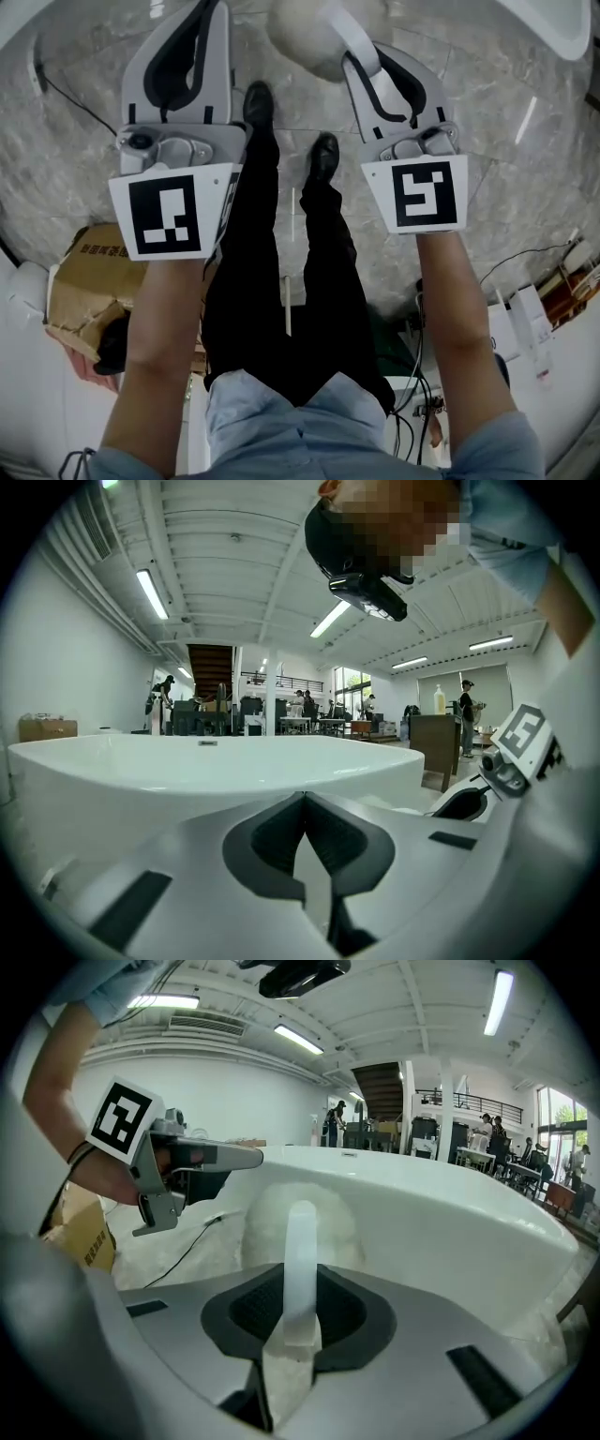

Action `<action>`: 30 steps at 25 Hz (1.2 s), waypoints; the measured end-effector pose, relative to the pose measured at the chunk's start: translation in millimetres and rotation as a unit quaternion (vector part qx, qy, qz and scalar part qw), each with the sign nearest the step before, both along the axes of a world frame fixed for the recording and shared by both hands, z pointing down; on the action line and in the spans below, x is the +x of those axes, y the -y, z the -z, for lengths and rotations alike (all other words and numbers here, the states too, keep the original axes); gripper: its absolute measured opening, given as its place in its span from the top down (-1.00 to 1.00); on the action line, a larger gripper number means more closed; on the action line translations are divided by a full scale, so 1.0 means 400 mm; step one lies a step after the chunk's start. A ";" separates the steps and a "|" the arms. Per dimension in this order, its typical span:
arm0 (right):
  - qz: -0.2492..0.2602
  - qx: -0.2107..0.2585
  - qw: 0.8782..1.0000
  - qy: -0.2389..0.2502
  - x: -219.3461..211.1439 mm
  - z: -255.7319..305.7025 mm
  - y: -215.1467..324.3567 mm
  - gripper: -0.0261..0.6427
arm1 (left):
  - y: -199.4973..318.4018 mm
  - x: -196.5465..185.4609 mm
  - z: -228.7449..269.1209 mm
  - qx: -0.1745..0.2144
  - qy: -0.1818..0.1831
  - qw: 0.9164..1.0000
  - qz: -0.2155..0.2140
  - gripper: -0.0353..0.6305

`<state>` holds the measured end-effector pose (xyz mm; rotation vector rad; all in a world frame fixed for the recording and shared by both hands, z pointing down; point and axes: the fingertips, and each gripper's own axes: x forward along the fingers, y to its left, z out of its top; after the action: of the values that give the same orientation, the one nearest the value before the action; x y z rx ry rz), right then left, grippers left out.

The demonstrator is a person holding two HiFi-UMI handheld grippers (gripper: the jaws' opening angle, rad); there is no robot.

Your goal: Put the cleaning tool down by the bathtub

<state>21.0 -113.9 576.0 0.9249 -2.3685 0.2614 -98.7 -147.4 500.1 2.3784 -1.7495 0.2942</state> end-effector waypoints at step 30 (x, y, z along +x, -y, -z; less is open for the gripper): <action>0.046 -0.074 0.992 -0.090 0.039 -0.671 -0.085 0.64 | -0.016 0.012 -0.579 0.009 0.013 0.999 -0.041 0.85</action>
<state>36.5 -79.9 844.3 0.7359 -2.1878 0.2998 -94.1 -140.9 731.9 2.4727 -1.6754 0.3231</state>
